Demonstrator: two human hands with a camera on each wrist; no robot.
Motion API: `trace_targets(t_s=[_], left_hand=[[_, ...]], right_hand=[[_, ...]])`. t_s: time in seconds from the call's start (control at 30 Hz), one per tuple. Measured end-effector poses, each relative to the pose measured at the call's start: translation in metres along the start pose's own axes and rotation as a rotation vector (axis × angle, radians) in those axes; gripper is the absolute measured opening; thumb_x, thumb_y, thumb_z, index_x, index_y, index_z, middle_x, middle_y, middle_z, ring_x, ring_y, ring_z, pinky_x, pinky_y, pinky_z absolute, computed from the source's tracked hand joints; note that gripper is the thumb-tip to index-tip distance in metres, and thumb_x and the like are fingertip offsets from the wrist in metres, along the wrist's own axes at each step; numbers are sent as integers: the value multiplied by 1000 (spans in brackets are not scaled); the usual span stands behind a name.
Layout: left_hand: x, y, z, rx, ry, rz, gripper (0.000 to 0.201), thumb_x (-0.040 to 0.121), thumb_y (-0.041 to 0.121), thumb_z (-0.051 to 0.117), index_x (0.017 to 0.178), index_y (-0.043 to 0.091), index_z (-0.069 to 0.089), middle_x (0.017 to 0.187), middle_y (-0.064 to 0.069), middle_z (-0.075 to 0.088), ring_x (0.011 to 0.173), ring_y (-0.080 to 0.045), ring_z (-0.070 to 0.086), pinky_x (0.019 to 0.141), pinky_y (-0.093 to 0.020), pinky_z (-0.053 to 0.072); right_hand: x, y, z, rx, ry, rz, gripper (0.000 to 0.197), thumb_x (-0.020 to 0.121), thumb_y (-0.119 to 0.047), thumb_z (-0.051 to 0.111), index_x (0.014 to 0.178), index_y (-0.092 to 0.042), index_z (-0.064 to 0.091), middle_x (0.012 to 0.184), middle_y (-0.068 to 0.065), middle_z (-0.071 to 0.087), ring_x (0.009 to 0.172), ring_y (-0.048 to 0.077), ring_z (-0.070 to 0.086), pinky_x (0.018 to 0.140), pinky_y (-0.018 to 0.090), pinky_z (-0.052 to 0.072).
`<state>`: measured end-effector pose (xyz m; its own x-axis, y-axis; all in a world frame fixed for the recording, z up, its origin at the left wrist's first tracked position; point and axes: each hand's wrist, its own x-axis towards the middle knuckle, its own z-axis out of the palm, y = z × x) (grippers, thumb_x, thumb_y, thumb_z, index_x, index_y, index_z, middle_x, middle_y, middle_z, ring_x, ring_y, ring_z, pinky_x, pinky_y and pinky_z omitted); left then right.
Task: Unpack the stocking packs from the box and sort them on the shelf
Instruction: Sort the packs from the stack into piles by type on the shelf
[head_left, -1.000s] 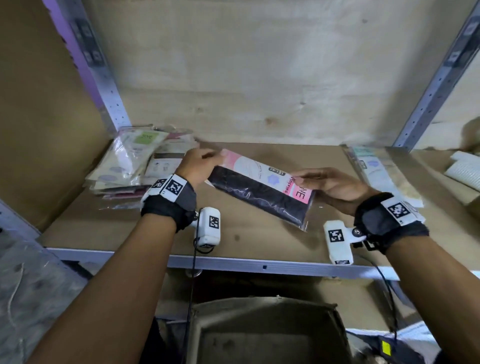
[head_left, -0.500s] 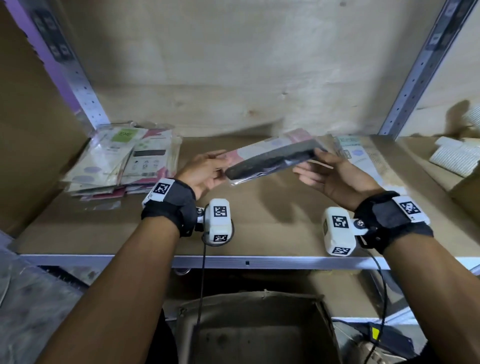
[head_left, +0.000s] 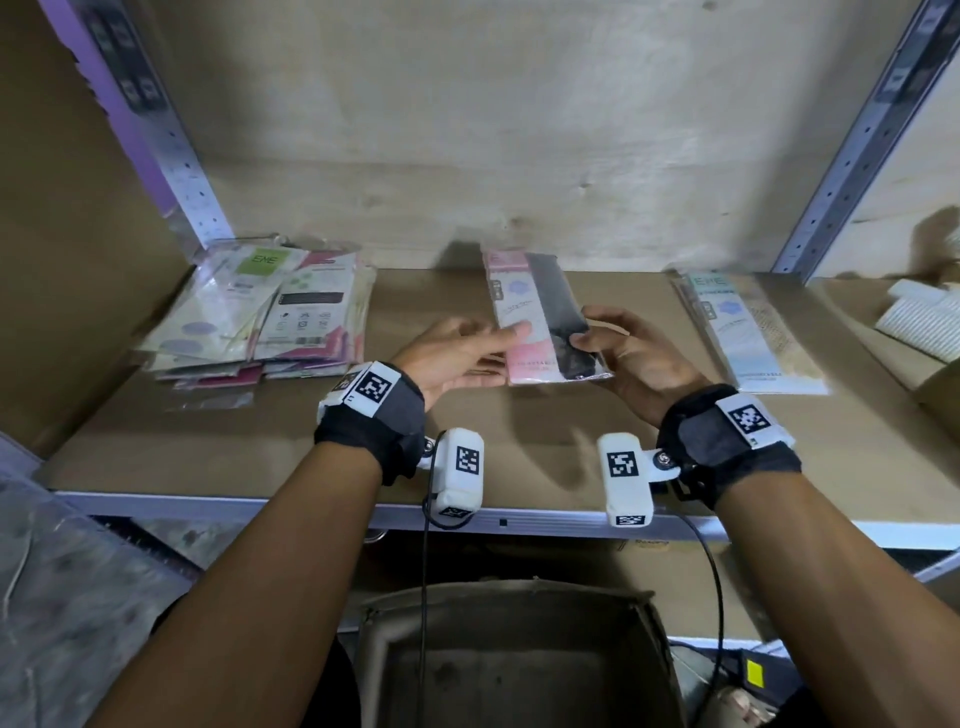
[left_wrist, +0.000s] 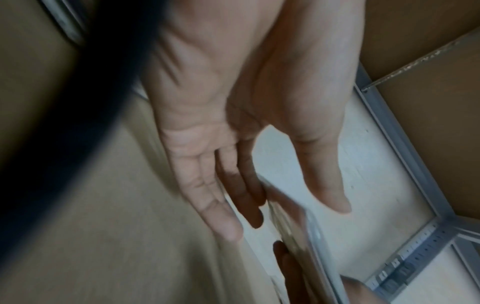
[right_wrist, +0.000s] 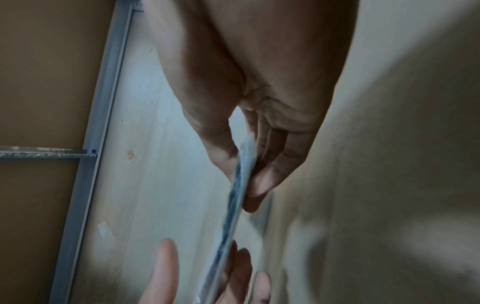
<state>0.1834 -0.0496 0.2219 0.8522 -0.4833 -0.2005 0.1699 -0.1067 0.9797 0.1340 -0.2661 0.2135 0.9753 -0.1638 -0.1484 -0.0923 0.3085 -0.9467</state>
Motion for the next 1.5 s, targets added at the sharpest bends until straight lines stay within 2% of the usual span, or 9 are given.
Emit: trace_targets(t_s=[0.23, 0.33, 0.47, 0.7, 0.87, 0.97, 1.13, 1.33, 1.5], left_hand=[[14, 5, -32, -207, 409, 108, 45, 88, 45, 70, 123, 16, 64, 101, -4, 75, 98, -19, 72, 85, -32, 58], [12, 6, -43, -163, 496, 112, 26, 87, 44, 71, 97, 20, 72, 91, -7, 75, 83, -19, 68, 69, -27, 52], [11, 5, -47, -14, 521, 102, 21, 91, 32, 69, 79, 15, 69, 93, -16, 77, 78, -22, 69, 72, -33, 49], [10, 3, -48, -28, 426, 74, 30, 91, 20, 70, 114, 2, 69, 91, -8, 78, 76, -15, 74, 64, -24, 55], [10, 3, -44, 182, 452, 77, 21, 95, 30, 61, 85, 15, 71, 82, -1, 76, 75, -16, 70, 66, -25, 53], [12, 3, -37, 362, 512, 101, 34, 98, 29, 48, 67, 18, 54, 67, 1, 65, 67, -19, 66, 50, -18, 44], [12, 6, -33, 450, 593, 135, 55, 99, 58, 41, 58, 20, 45, 70, -4, 68, 58, -15, 60, 55, -23, 40], [8, 9, -26, -110, 379, 74, 43, 100, 49, 48, 98, 8, 59, 67, -8, 60, 36, -11, 32, 36, -19, 21], [7, 6, -26, -289, 338, 60, 25, 103, 31, 50, 116, 16, 66, 58, 0, 48, 42, -9, 32, 39, -19, 28]], right_hand=[[2, -5, -16, -168, -241, 53, 38, 88, 4, 60, 123, -9, 67, 114, 12, 72, 94, 25, 71, 81, 34, 58], [4, -6, -22, -175, -188, 47, 34, 85, 2, 66, 117, -8, 70, 109, 13, 74, 91, 24, 71, 76, 28, 60], [5, -9, -33, -162, -63, 5, 31, 86, -4, 68, 118, -2, 68, 97, 12, 75, 81, 23, 69, 65, 24, 58], [4, -8, -38, -157, 38, -35, 26, 89, -3, 66, 115, -2, 64, 92, 12, 71, 72, 22, 66, 56, 22, 53], [3, -8, -40, -160, 56, -38, 14, 88, -1, 67, 98, -10, 65, 89, 9, 71, 71, 21, 67, 58, 24, 55], [1, -7, -41, -173, 17, -9, 27, 89, -2, 66, 116, -1, 62, 100, 14, 69, 79, 25, 66, 61, 26, 55], [-1, -7, -42, -203, -8, -4, 34, 93, -2, 60, 126, 6, 56, 102, 17, 66, 78, 24, 64, 59, 24, 53], [2, -5, -43, -213, -16, 2, 30, 92, -4, 62, 121, 1, 61, 96, 12, 67, 80, 23, 62, 68, 30, 50], [6, -1, -44, -238, -47, 36, 14, 92, -7, 63, 105, -10, 66, 87, 5, 73, 73, 17, 67, 64, 27, 54]])
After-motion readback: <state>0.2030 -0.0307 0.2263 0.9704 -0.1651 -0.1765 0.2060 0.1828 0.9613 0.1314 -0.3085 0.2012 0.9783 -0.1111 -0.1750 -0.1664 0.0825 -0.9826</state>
